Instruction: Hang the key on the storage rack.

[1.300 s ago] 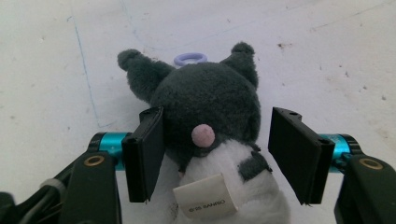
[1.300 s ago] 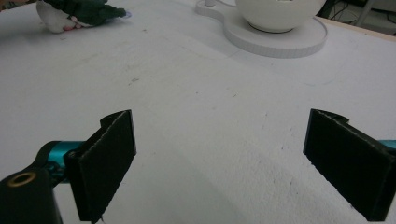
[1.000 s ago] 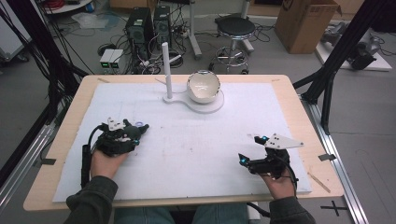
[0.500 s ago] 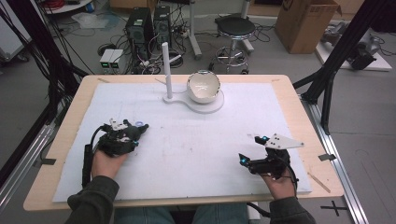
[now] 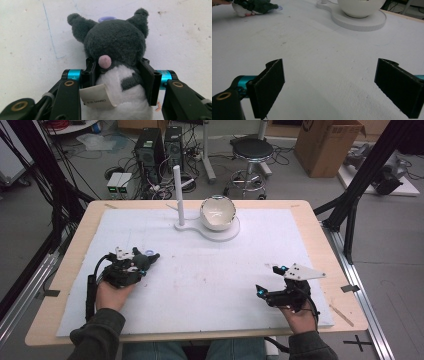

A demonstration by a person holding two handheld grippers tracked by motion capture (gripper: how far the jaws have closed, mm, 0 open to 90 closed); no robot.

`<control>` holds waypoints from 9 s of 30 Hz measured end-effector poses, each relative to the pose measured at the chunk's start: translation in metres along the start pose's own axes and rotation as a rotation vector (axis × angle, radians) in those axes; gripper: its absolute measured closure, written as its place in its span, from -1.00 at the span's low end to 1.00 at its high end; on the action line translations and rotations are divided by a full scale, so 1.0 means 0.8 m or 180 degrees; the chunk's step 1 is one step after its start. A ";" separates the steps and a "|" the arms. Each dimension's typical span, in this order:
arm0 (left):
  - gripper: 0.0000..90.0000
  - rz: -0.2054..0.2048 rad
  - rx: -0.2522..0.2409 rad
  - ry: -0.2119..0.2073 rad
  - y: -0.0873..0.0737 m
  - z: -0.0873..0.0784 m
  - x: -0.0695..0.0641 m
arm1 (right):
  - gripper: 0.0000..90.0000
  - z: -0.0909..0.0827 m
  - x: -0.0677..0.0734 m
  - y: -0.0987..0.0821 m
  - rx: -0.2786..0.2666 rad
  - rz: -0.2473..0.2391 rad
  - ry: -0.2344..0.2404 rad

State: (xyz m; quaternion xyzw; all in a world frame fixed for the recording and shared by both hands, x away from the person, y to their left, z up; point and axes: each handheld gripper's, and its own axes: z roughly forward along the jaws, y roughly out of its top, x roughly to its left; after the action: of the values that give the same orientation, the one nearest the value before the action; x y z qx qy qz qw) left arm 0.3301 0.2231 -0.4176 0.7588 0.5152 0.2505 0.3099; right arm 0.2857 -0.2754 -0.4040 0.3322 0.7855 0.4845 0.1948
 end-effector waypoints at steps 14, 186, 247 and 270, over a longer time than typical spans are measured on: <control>0.21 0.0158 -0.0530 -0.0083 -0.001 -0.025 -0.008 | -0.81 0.000 0.000 0.000 -0.0011 -0.0035 -0.0002; 0.16 0.0008 -0.1353 -0.0176 0.124 0.049 -0.046 | -0.81 0.008 -0.005 -0.002 -0.0088 -0.0019 0.0175; -0.09 0.0038 -0.1245 -0.0367 0.122 0.048 -0.047 | -0.81 0.006 -0.007 -0.001 -0.0120 0.0017 0.0168; -0.11 0.0131 -0.1232 -0.0570 0.107 0.029 -0.050 | -0.81 0.007 -0.013 -0.003 -0.0095 0.0036 0.0098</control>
State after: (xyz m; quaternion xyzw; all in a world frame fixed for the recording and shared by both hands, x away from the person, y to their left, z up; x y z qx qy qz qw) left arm 0.3866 0.1572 -0.3733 0.7147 0.4123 0.2827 0.4892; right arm 0.2957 -0.2796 -0.4090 0.3262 0.7791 0.5024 0.1849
